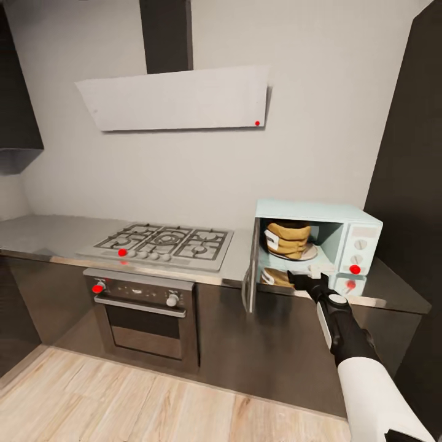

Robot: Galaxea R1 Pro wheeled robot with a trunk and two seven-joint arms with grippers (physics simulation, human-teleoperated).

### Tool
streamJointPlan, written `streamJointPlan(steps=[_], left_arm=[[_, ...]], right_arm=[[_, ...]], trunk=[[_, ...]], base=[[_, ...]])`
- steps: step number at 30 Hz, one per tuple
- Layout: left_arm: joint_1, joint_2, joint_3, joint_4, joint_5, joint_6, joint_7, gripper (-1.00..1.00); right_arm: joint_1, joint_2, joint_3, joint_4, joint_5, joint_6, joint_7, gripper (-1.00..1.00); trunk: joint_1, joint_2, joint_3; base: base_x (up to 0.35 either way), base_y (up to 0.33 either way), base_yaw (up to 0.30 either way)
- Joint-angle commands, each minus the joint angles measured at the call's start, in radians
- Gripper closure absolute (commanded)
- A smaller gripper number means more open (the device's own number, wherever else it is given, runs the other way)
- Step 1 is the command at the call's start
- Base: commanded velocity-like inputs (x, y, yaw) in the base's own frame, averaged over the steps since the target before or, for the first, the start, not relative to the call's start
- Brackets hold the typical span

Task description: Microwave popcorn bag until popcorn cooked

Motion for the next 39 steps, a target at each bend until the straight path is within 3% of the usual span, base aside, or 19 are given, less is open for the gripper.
streamJointPlan(steps=[1,7,13,18,20,22,23,26,28,31,35,39], left_arm=[[0.000,-0.001,0.008,-0.002,-0.005,-0.001,0.003,-1.00],[0.000,-0.001,0.008,-0.002,-0.006,-0.001,0.002,-1.00],[0.000,-0.001,0.009,-0.002,-0.005,-0.001,0.003,-1.00],[0.000,-0.001,0.006,-0.001,-0.006,-0.001,0.002,-1.00],[0.000,0.001,0.003,-0.002,-0.005,-0.001,0.002,-1.00],[0.000,0.003,0.002,-0.002,-0.007,-0.001,0.002,-1.00],[0.000,0.003,0.002,-0.002,-0.007,-0.001,0.002,-1.00],[0.000,0.003,0.002,-0.005,-0.007,-0.001,0.002,-1.00],[0.000,0.003,0.003,-0.008,-0.006,-0.001,0.002,-1.00],[0.000,0.003,0.009,-0.011,0.000,-0.002,0.003,-1.00],[0.000,0.005,0.014,-0.012,0.009,-0.002,0.004,-1.00],[0.000,0.006,0.013,-0.019,0.007,-0.003,0.003,-1.00]], right_arm=[[-0.001,0.002,-0.005,-0.009,0.011,0.004,0.010,-1.00],[0.006,0.003,-0.004,-0.016,0.013,0.005,0.010,-1.00],[0.088,0.001,-0.001,0.010,0.006,0.005,0.010,-1.00],[0.173,-0.005,-0.003,0.271,0.028,0.001,0.011,-1.00],[0.178,-0.055,-0.003,0.363,0.031,0.016,0.018,-1.00],[0.179,-0.105,-0.005,0.570,0.032,0.019,0.013,-1.00],[0.179,-0.132,-0.004,0.677,0.033,0.005,0.012,-1.00],[0.182,-0.180,-0.003,0.885,0.033,-0.092,0.011,-1.00],[0.250,-0.186,-0.001,0.922,0.032,-0.124,0.007,-1.00],[0.411,-0.181,-0.001,0.934,0.032,-0.154,0.003,-1.00],[0.474,-0.181,-0.003,0.935,0.026,-0.174,-0.004,-1.00],[0.492,-0.177,-0.005,0.935,0.024,-0.177,-0.006,-1.00]], trunk=[[-0.001,-0.001,-0.001],[-0.001,-0.001,-0.001],[-0.001,-0.001,-0.001],[-0.001,-0.001,-0.001],[-0.001,-0.001,-0.001],[-0.001,-0.001,-0.001],[-0.001,-0.001,-0.001],[-0.001,-0.001,-0.001],[-0.001,-0.001,-0.001],[-0.001,-0.001,-0.001],[-0.001,-0.001,-0.001],[-0.001,-0.001,-0.001]], base=[[-0.270,0.000,0.000],[-0.273,0.000,0.000],[-0.322,0.000,0.000],[-0.149,0.000,0.000],[-0.010,0.000,0.000],[-0.001,0.000,0.000],[0.000,0.000,0.000],[0.000,0.000,0.000],[0.000,0.000,0.000],[0.000,0.000,0.000],[0.000,0.000,-0.114],[0.000,0.000,-0.276]])
